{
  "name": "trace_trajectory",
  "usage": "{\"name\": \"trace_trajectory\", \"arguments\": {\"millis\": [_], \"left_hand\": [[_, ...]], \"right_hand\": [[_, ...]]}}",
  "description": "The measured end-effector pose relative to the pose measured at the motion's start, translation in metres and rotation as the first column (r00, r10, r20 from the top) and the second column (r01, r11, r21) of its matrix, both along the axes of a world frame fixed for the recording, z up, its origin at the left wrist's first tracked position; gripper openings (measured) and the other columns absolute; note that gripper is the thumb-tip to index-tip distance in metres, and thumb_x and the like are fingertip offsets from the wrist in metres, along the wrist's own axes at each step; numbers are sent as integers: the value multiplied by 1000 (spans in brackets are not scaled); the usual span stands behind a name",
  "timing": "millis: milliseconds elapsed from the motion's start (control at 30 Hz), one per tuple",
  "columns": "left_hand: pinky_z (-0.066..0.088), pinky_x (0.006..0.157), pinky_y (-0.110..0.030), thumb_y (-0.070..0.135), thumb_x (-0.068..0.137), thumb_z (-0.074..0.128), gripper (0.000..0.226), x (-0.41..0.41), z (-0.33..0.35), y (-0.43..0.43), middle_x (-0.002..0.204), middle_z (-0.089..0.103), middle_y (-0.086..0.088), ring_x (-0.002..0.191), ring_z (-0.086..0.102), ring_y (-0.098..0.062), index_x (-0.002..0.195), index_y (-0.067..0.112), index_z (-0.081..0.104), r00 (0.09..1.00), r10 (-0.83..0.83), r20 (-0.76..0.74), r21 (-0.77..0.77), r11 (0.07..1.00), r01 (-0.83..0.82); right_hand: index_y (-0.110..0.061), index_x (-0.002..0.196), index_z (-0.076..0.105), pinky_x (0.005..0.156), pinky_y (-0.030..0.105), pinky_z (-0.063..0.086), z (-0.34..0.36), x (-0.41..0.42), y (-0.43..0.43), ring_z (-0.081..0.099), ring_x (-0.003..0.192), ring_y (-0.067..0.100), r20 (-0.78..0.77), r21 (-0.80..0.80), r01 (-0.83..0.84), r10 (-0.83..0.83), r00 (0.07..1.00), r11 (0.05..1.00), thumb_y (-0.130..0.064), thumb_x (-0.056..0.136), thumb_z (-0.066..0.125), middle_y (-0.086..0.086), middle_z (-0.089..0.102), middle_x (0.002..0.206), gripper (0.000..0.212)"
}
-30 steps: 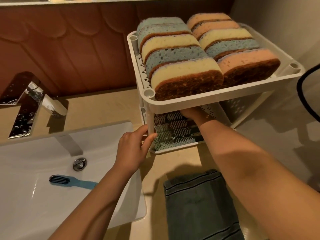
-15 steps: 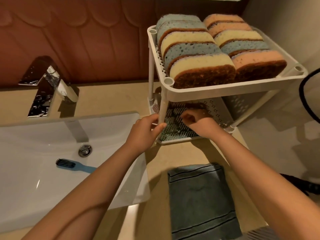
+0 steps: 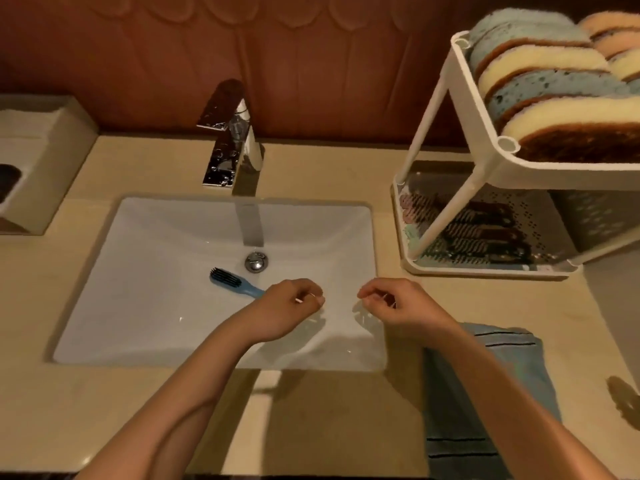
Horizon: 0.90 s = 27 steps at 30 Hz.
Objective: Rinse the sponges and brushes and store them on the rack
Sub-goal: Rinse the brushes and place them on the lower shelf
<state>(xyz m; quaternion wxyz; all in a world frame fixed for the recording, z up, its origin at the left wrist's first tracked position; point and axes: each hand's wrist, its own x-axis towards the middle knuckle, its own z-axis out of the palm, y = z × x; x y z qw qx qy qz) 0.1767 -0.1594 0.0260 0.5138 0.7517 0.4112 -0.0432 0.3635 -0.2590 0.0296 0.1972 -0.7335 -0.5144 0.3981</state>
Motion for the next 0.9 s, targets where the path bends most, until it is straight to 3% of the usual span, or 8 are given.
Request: {"name": "trace_trajectory", "arguments": {"millis": [167,367,533,667,800,900], "left_hand": [[42,76,-13,27,95,48,14,-78,-13,7,98,62,11,93,58,-7,104,25,59,983,177,40,-10,984,-177],[40,72,-5,20,94,51,12,-183,-13,21,95,61,13,89,58,-1,102,22,59,911,407,62,27,912,-409],[42,71,-15,14,93,51,14,-264,-9,35,92,61,9,85,57,-6,101,17,62,753,655,63,65,750,-658],[47,73,-28,17,90,50,16,-338,-14,43,88,64,4,82,60,-16,96,19,65,631,774,-56,295,616,-730],[45,91,-40,20,86,58,24,-407,-23,51,113,56,-13,105,54,-32,109,13,62,524,832,-182,455,543,-705],[36,98,-41,22,85,63,38,-446,-28,56,131,44,-15,120,40,-36,121,13,55,425,865,-268,559,498,-662]], "right_hand": [[-20,99,66,72,29,48,-4,-68,31,59,80,15,-111,-38,-65,60,992,997,-19,90,50,-1,66,92,19],[-16,93,66,79,40,51,-9,-151,78,60,82,21,-160,-38,-220,211,964,975,-17,92,46,-3,65,84,19],[-19,94,63,80,36,52,-14,-212,112,59,81,13,-127,-50,-341,332,935,939,-17,96,43,-13,61,83,20],[-25,95,61,71,23,47,-19,-264,140,57,77,6,-90,-55,-431,425,901,901,-21,95,45,-17,59,84,17],[-21,105,63,72,23,45,-23,-305,160,58,82,9,-51,-75,-496,493,868,865,-25,95,46,-6,64,96,20],[-22,106,63,78,28,47,-24,-330,168,59,85,12,-38,-101,-534,533,845,840,-26,94,46,-4,65,98,21]]}}
